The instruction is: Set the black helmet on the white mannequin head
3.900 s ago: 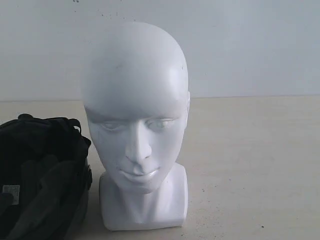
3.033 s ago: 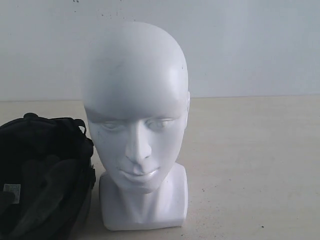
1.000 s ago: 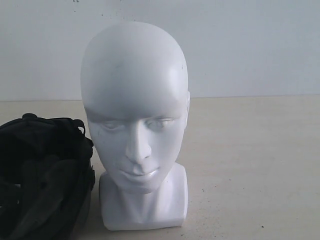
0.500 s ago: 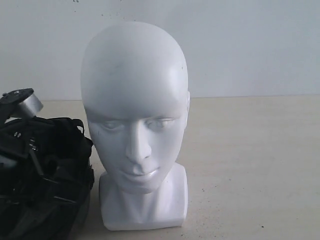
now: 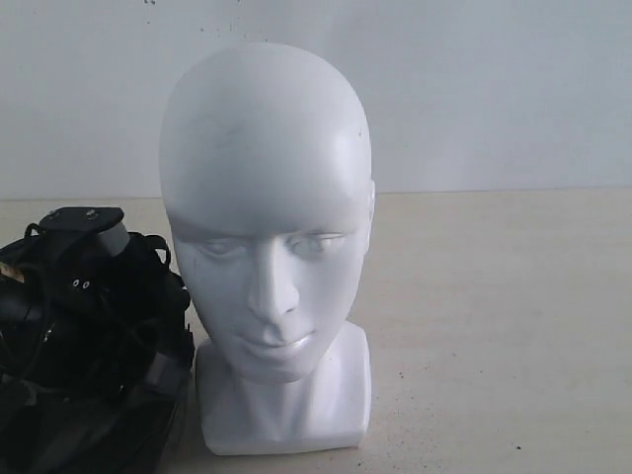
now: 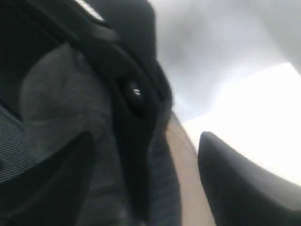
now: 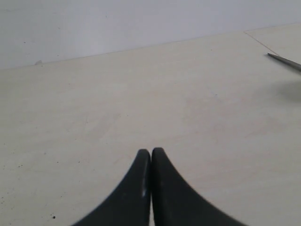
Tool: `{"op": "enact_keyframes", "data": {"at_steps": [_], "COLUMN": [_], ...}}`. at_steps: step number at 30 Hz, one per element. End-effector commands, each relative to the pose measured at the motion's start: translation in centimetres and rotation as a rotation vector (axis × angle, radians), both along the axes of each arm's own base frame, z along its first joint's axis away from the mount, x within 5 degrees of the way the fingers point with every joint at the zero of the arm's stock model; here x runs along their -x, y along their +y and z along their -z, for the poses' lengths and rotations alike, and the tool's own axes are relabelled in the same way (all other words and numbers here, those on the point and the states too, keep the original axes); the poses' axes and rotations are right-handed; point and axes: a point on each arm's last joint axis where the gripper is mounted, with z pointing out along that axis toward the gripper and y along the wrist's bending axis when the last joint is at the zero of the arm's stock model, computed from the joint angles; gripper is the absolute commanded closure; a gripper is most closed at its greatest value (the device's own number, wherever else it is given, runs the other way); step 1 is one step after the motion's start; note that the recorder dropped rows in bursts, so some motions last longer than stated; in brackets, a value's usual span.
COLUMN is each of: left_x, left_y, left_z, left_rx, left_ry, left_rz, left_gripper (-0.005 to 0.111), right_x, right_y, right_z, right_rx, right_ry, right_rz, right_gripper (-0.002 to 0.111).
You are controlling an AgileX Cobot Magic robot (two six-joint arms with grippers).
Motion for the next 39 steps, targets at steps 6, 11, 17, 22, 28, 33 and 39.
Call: {"op": "enact_keyframes", "data": {"at_steps": [6, 11, 17, 22, 28, 33, 39], "left_x": [0.3, 0.0, -0.3, -0.6, -0.8, 0.4, 1.4], "left_y": [-0.7, -0.8, -0.8, -1.0, -1.3, -0.6, 1.3], "left_z": [-0.2, -0.4, -0.6, 0.6, 2.5, 2.5, 1.9], "left_rx": [0.032, 0.051, 0.079, 0.074, 0.046, -0.038, -0.224], "left_ry": [-0.002, -0.026, -0.050, 0.008, 0.109, 0.195, 0.233], "left_rz": [0.087, 0.068, 0.027, 0.006, 0.010, 0.070, 0.050], "left_gripper": [0.045, 0.042, 0.040, 0.040, 0.040, 0.052, 0.064], "right_x": [0.0, 0.0, 0.0, 0.0, 0.0, 0.0, 0.0], "right_y": [0.0, 0.0, 0.0, 0.0, 0.0, 0.0, 0.0], "right_z": [-0.1, -0.1, -0.1, -0.1, -0.1, -0.1, -0.1], "right_rx": [0.006, 0.006, 0.006, 0.006, 0.006, 0.006, 0.006], "right_ry": [-0.010, -0.010, -0.010, -0.007, -0.007, -0.007, -0.007], "right_rz": [-0.002, -0.002, -0.002, -0.001, -0.001, -0.001, -0.001], "right_gripper": [0.108, 0.108, 0.108, 0.108, 0.108, 0.108, 0.108]}}
